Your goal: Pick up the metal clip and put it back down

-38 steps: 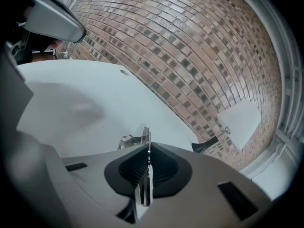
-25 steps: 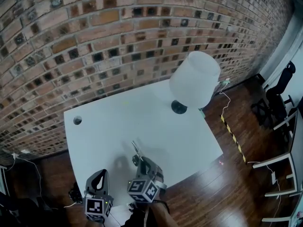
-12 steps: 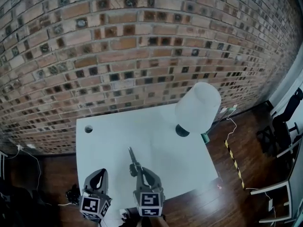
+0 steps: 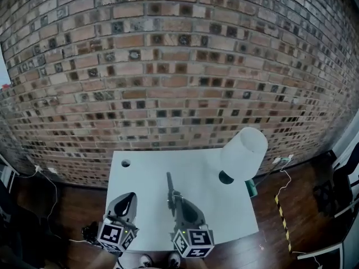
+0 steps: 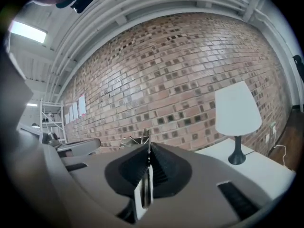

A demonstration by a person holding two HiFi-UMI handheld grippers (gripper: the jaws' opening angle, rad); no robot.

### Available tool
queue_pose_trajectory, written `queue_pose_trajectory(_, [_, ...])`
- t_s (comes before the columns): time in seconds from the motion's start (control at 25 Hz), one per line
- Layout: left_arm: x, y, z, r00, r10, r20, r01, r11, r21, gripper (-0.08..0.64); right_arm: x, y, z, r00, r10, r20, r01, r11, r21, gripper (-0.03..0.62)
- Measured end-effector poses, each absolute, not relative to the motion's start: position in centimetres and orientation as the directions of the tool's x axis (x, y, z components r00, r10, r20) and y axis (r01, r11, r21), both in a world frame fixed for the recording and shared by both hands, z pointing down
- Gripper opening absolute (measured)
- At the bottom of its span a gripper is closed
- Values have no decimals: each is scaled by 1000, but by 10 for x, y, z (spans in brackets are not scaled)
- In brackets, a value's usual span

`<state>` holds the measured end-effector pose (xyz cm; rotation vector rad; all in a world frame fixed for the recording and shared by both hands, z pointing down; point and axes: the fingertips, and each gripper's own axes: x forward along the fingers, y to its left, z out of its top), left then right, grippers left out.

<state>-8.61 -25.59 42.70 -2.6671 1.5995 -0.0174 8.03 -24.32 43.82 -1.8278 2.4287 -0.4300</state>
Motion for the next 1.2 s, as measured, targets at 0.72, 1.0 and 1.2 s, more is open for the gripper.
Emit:
queue_pose_trajectory(0.72, [-80,-246,388,463,-883,-77,-885,-456,-94,-6,63,-241,392,-339,-941,6,-923,332,-194,6])
queue_pose_trajectory(1.0, [-78,-240,387,480,-874,-77,-876,-474,-83,-5,60,-233,393,-336,-942,7,-923,328,-201,6])
queue_pose_trajectory(1.2, [-76,-235,390,488,-871,-56,-871,-482,-92,-5,60,-233,405,-338,-940,38,-917,321,-237,6])
